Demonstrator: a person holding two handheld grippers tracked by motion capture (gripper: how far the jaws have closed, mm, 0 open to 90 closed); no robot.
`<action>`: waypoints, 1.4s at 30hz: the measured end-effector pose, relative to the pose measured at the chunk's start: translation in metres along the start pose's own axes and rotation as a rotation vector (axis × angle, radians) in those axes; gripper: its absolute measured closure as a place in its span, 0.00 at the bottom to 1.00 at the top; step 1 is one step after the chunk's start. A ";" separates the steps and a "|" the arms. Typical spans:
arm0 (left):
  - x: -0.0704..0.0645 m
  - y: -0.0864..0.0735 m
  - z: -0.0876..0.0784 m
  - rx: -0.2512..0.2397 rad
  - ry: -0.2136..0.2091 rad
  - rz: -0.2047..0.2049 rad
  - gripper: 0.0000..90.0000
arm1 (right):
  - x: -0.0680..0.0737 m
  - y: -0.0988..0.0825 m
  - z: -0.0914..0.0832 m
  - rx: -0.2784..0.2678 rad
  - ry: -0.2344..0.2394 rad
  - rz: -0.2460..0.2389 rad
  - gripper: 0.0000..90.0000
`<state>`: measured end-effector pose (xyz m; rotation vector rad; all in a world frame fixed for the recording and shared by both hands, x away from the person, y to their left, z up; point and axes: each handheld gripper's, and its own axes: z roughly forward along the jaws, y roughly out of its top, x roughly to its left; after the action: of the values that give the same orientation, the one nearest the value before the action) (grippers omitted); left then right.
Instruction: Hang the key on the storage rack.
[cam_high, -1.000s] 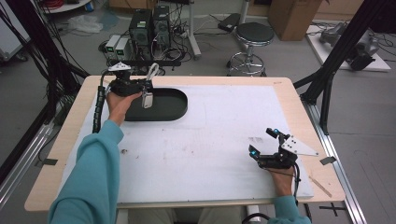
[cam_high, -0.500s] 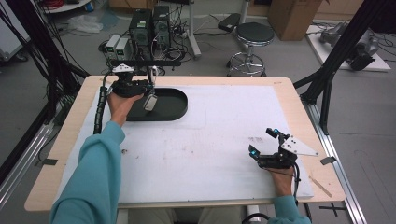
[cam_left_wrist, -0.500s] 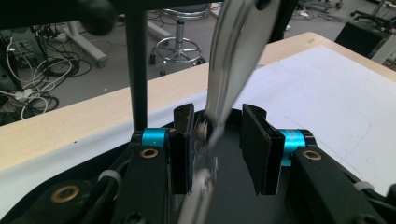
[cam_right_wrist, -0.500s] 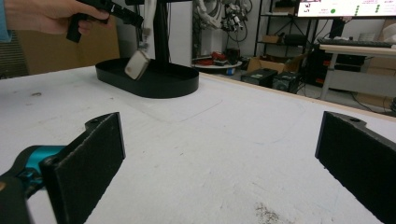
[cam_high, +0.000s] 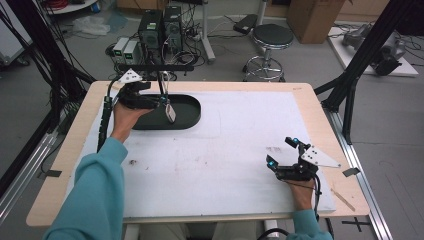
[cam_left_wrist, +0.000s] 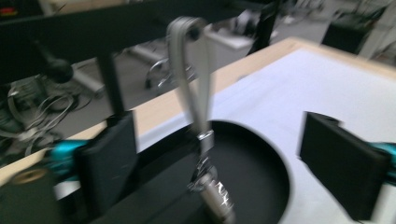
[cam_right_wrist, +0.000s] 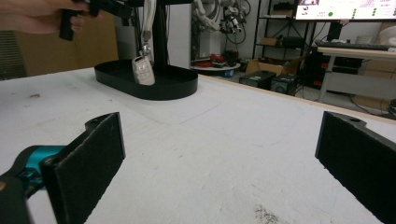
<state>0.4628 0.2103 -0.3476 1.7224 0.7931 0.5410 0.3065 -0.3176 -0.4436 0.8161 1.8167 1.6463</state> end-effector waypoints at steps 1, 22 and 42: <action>-0.003 -0.001 -0.005 -0.015 -0.017 0.007 0.07 | -0.001 0.000 0.000 -0.001 -0.003 0.003 0.01; -0.050 -0.117 -0.128 -0.263 -0.037 0.032 0.02 | -0.001 -0.006 0.000 -0.023 -0.005 0.042 0.01; -0.056 -0.162 -0.149 -0.328 0.028 0.029 0.02 | 0.005 -0.009 0.006 0.025 0.052 0.028 0.01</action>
<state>0.2822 0.2925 -0.4579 1.4274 0.6586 0.6771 0.3064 -0.3105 -0.4533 0.8190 1.8727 1.6804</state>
